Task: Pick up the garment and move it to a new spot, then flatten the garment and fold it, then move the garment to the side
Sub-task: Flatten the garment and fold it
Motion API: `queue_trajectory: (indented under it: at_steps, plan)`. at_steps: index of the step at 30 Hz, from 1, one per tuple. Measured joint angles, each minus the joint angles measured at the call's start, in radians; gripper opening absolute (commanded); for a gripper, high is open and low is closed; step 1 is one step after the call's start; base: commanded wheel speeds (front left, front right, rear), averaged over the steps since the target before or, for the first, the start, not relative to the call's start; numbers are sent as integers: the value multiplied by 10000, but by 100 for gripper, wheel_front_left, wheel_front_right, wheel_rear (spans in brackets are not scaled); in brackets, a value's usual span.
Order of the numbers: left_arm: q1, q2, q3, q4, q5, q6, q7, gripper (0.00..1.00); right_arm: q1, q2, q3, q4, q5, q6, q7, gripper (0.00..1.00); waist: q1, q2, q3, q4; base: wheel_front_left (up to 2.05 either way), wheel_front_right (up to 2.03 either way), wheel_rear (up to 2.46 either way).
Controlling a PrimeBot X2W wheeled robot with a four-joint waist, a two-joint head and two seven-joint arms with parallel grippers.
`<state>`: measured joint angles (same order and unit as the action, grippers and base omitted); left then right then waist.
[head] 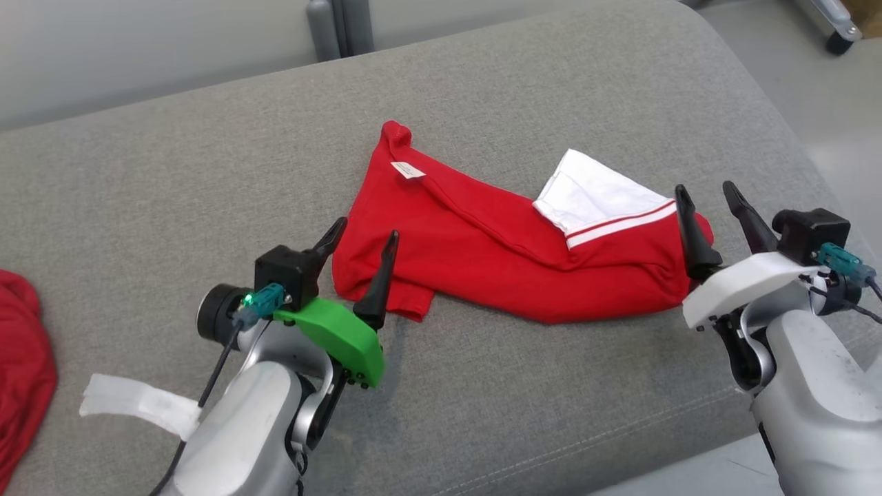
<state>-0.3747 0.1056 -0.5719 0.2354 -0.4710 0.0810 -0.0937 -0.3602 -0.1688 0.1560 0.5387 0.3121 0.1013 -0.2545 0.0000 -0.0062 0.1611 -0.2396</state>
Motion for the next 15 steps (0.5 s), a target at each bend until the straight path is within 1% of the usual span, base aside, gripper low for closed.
queue_trajectory:
  at_steps: [3,4,8,9,11,15]
  plan:
    - [-443,-58,111,504,-8,33,372,100,-221,86,336,-127,-174,38,0,100,0,0,201,-211,0,0,0]
    - [-811,-15,186,886,10,75,686,100,-274,226,596,-180,-242,44,0,100,0,0,327,-364,0,0,0]
    - [-1564,21,274,1496,88,115,1235,100,-299,639,1062,-291,-336,127,0,100,0,0,573,-706,0,0,0]
    - [-1564,21,274,1496,88,115,1235,100,-299,639,1062,-291,-336,127,0,100,0,0,573,-706,0,0,0]
    - [-1920,31,313,1776,132,134,1471,100,-330,802,1225,-343,-337,127,0,100,0,0,699,-894,0,0,0]
    - [-2519,35,418,2268,192,157,1864,100,-422,853,1446,-378,-364,127,0,100,0,0,963,-1289,0,0,0]
